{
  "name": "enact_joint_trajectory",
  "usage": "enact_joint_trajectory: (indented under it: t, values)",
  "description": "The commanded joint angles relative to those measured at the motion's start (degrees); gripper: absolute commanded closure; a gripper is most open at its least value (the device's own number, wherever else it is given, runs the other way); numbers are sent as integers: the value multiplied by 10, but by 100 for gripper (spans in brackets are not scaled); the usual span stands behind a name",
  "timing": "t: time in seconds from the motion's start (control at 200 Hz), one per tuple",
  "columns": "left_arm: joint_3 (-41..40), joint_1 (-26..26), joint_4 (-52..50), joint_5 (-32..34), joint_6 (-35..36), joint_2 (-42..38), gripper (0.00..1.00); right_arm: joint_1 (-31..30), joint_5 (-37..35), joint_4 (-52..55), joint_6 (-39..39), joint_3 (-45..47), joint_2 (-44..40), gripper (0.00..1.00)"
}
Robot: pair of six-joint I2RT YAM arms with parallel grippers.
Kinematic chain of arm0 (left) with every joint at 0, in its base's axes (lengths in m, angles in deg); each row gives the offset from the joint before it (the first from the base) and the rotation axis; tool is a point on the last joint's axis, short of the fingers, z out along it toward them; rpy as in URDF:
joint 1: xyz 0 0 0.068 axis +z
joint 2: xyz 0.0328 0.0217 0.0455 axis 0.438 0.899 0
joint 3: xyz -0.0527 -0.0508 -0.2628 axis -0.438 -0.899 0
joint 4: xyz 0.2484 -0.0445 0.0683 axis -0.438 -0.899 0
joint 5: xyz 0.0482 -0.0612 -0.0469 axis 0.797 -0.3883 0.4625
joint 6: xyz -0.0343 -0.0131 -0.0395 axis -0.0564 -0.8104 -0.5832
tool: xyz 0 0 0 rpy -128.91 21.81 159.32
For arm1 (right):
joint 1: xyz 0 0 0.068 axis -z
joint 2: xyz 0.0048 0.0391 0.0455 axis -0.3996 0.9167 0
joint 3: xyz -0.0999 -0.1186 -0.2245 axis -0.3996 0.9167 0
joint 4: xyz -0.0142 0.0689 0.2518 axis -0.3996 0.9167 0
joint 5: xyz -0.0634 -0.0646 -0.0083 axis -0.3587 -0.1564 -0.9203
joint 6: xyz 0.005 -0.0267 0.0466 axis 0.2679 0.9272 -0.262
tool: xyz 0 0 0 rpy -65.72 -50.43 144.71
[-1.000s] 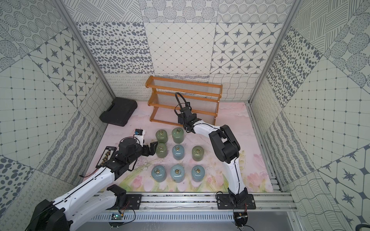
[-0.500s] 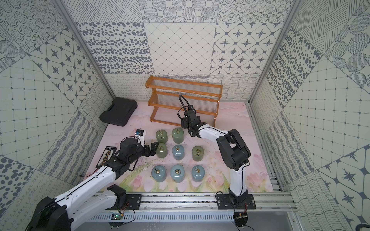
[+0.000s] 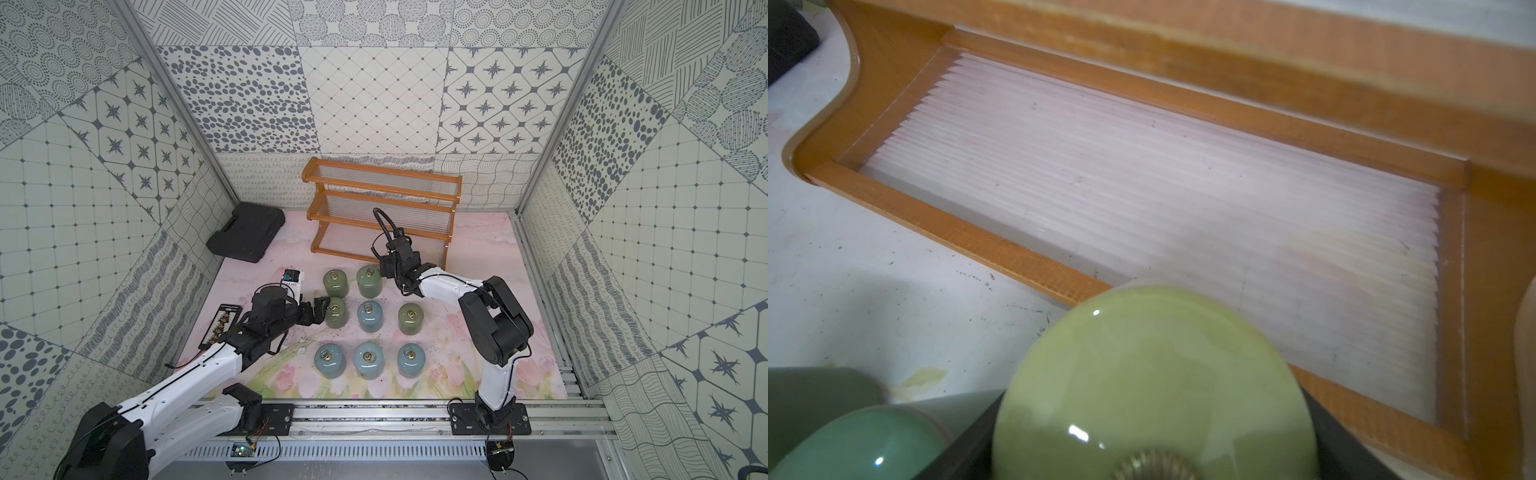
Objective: Remove the tea canisters from the shelf
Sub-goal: Place the tea canister at the center of the board.
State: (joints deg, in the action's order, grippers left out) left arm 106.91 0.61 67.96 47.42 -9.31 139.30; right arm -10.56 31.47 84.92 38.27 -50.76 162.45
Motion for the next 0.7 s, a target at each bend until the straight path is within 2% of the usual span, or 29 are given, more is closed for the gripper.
enact_joint_trajectory:
  t: [0.0,0.695]
  values:
    - [2,1,14,-9,-9,1,0,-2,3,-36,1,15,-41,23]
    - [2,0,27,-14,-21,26,0,3,50,21,12,76,-100,22]
